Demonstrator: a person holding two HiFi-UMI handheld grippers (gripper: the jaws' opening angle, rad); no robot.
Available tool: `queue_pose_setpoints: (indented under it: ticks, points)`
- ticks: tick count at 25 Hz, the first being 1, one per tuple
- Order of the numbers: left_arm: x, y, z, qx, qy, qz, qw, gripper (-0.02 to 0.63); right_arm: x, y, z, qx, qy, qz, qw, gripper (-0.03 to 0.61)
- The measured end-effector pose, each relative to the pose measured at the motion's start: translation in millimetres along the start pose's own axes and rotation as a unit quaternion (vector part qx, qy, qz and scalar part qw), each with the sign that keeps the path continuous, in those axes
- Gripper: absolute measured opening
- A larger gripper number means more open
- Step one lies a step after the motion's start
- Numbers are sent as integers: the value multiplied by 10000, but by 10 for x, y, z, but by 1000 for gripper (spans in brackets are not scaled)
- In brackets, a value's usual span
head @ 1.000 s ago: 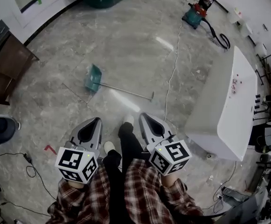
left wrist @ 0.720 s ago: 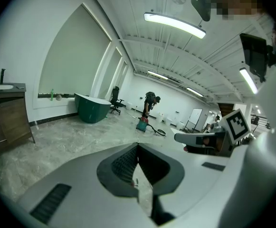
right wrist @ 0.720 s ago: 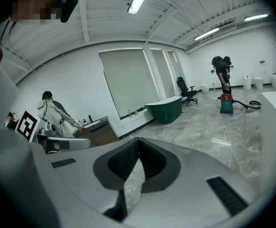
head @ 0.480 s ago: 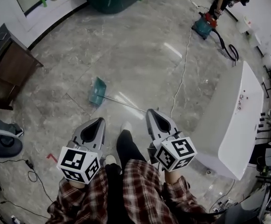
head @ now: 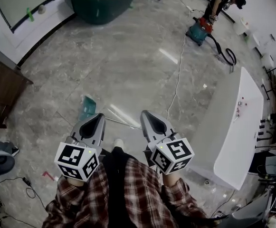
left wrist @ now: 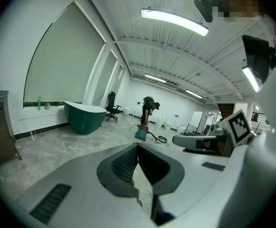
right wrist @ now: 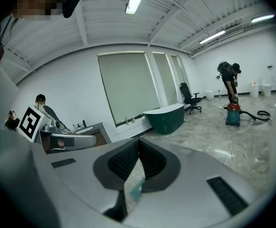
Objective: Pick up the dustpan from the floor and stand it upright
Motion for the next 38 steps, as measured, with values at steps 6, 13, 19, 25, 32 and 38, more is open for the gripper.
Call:
queue_pose_setpoints:
  ticks: [6,13,19,25,32,38]
  points:
    - [225,375,103,-284,68,117,9995,12,49,62,-240,-357,197,84,9991,11]
    - [428,923,286,-1066,402,515,9922,12,58,195,-489,-1295,600,83,9897,11]
    - [525,1347,351,-1730,612,839,9794,11,43,213,-596,-2106,875,50,9736,11]
    - [499,1634,239,-2011,690,1048,9715,11,-185,80,-750,-2531,1280,133,9588,11]
    - [404,1829,50,-2052,636,1221,9690,11,-254,-33,-1106,-2657,1412,324,9531,11]
    - [208,2037,3,-2061,599,1514,9649,11,-465,59,-1565,-2763,1481,832,9459,12]
Point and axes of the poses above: the fingertips, and each gripper's own axes: y forward along the fingers, z to its left, x out of its top, the point moved 10 cm from there along -y, backward along the fingers, and after that the axes turned 4 degrees about z, right-handed, at the moved point
